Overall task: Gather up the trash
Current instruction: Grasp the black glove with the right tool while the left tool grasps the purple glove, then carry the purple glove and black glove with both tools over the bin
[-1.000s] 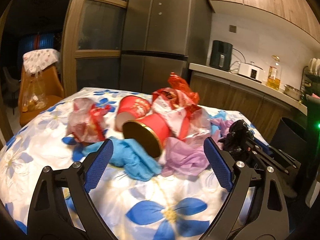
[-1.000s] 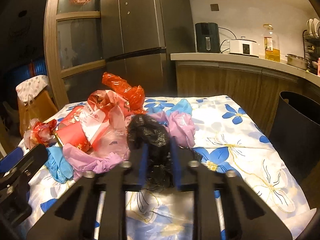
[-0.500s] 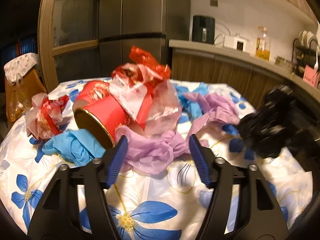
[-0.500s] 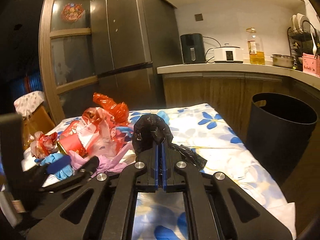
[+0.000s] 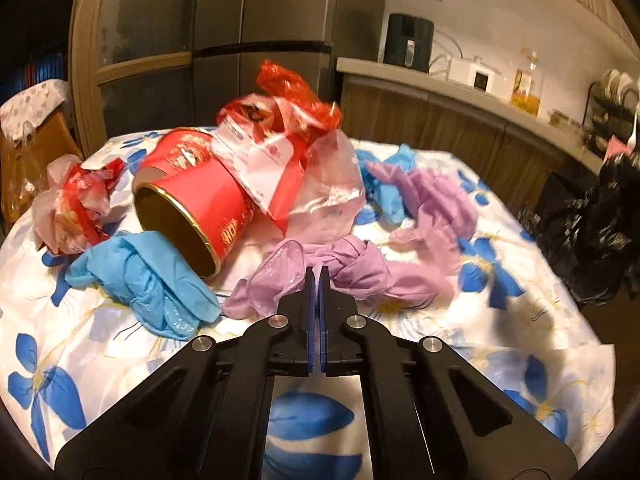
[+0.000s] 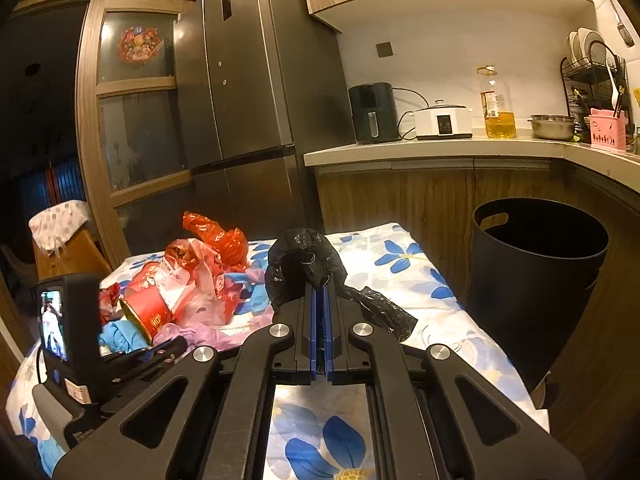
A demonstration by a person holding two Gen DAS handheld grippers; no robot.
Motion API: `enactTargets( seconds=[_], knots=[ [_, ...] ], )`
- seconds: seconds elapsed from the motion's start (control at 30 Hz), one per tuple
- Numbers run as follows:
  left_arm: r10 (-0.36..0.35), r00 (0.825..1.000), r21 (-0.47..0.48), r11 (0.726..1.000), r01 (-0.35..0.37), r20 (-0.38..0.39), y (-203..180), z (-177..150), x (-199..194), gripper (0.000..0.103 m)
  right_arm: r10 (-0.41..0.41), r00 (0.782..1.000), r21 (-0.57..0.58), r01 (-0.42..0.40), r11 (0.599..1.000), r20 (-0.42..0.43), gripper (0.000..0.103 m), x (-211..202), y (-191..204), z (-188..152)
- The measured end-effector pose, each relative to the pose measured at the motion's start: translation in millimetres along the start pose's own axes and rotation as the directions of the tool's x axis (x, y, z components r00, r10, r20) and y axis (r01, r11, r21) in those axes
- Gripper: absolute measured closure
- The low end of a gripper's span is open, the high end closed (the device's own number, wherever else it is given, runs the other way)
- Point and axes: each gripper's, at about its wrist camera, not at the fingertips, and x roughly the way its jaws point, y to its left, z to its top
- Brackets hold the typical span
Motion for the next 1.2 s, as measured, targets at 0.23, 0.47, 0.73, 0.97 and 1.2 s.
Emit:
enactTargets(
  seconds=[0.23,0.47,0.73,0.97,1.2],
  knots=[
    [-0.033,0.995,-0.033,0.999,0.037,0.098,0.0,5.3,-49.7,0.103,-0.001,1.0,0.02,0.001,1.0,0.02,0.099,-13.0,-6.6,4.3],
    [-0.078,0.982,-0.009,0.997,0.08,0.172,-17.7,22.0,-82.6,0.103,-0.008,0.999,0.03,0.006,1.0,0.047,0.099,-28.0,-11.0,7.4],
    [-0.141,0.967,0.038,0.99,0.136,0.213,-49.5,35.1,-95.9,0.103,-0.041,0.995,0.042,0.037,0.998,0.086,0.099,-43.5,-27.3,16.4],
    [-0.196,0.95,0.086,0.98,0.18,0.243,-81.2,47.6,-98.5,0.103,-0.089,0.989,0.061,0.082,0.995,0.119,0.099,-53.2,-49.1,25.0],
    [-0.272,0.927,0.142,0.96,0.242,0.259,-125.8,60.0,-97.6,0.103,-0.146,0.977,0.08,0.135,0.988,0.154,0.1,-59.8,-77.3,39.8]
  ],
)
